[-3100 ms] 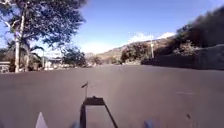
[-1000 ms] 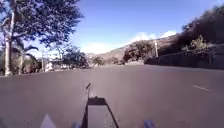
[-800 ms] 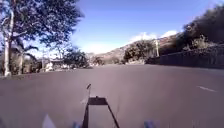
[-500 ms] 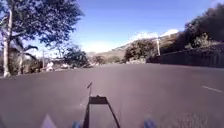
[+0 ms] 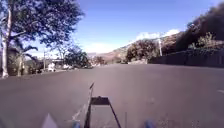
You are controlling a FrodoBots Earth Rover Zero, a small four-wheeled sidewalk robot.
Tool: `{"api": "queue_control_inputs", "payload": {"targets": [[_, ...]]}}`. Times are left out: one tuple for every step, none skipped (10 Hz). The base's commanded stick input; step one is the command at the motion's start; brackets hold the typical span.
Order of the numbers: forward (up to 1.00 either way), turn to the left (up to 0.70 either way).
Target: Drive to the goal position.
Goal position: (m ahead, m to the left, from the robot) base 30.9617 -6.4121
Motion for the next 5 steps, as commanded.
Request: {"api": "queue_control_inputs", "payload": {"targets": [[0.70, 0.00], [0.70, 0.00], [0.70, 0.00], [0.70, 0.00], [0.70, 0.00]]}}
